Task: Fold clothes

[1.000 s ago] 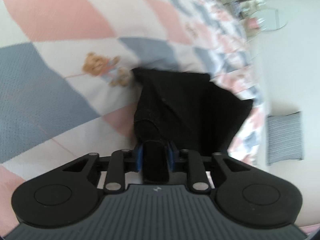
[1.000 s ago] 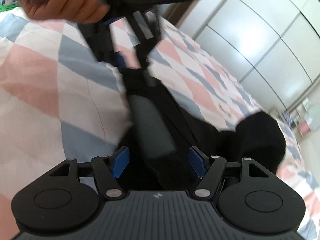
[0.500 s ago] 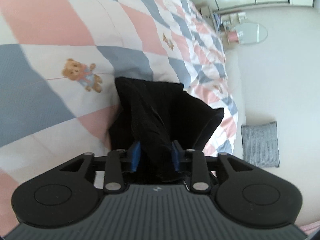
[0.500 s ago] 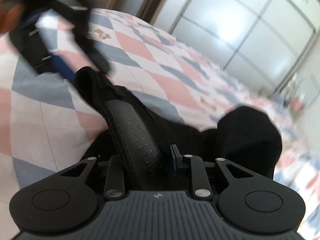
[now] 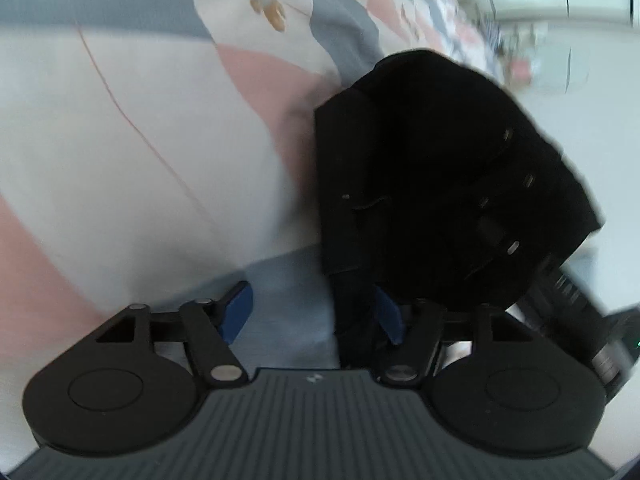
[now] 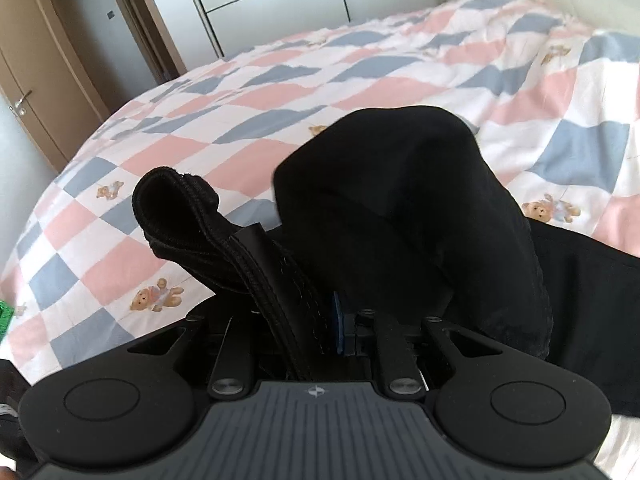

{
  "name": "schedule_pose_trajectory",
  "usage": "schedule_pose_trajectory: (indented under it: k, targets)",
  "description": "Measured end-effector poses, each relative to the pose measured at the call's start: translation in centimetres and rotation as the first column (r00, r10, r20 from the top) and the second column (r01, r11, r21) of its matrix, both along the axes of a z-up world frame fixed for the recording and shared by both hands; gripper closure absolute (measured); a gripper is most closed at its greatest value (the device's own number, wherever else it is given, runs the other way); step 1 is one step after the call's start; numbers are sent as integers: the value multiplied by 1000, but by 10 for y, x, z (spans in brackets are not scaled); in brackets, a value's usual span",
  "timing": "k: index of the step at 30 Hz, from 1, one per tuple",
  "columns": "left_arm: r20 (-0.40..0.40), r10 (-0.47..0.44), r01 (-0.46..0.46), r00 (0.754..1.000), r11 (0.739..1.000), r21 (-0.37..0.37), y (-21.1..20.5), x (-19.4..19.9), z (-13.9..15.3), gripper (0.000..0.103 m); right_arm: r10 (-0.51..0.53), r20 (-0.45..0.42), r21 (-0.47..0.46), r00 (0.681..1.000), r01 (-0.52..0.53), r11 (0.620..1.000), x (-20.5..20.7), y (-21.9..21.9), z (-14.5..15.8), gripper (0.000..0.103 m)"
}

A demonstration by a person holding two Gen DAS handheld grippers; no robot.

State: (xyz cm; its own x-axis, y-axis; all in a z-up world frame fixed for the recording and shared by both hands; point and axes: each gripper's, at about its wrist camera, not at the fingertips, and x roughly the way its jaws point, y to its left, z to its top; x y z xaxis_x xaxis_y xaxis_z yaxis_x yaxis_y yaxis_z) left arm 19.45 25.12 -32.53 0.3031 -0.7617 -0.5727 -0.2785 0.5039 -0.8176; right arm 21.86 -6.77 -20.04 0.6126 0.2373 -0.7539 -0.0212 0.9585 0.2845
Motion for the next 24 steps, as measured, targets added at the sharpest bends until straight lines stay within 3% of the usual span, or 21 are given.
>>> schedule_pose_trajectory:
  k: [3,5,6,9,11,17,22,24]
  targets:
    - [-24,95,-97,995,993,-70,-14,3,-7,44,63,-1,4,998,-63,998,9,-10,-1,75]
    - [-31,104,-105,994,993,-43,-27,8,-10,93,129,7,12,992,-129,992,13,-12,-1,82]
    - [-33,106,-107,994,994,-24,-34,9,-9,98,164,8,8,986,-164,986,15,-12,-1,91]
    - [74,116,-121,991,990,66,-47,2,23,100,223,13,13,975,-223,975,14,-24,14,93]
    - [161,121,-139,980,984,108,-54,-6,59,100,216,14,88,976,-217,972,12,-42,33,93]
    - [369,168,-219,914,970,101,-62,-32,179,100,249,25,325,968,-243,914,12,-73,128,93]
    - [438,247,-307,865,949,72,-31,-43,257,100,348,-14,411,938,-312,857,34,-40,194,92]
    - [464,266,-335,845,939,72,-10,-38,287,100,367,28,445,930,-341,828,48,-16,223,92]
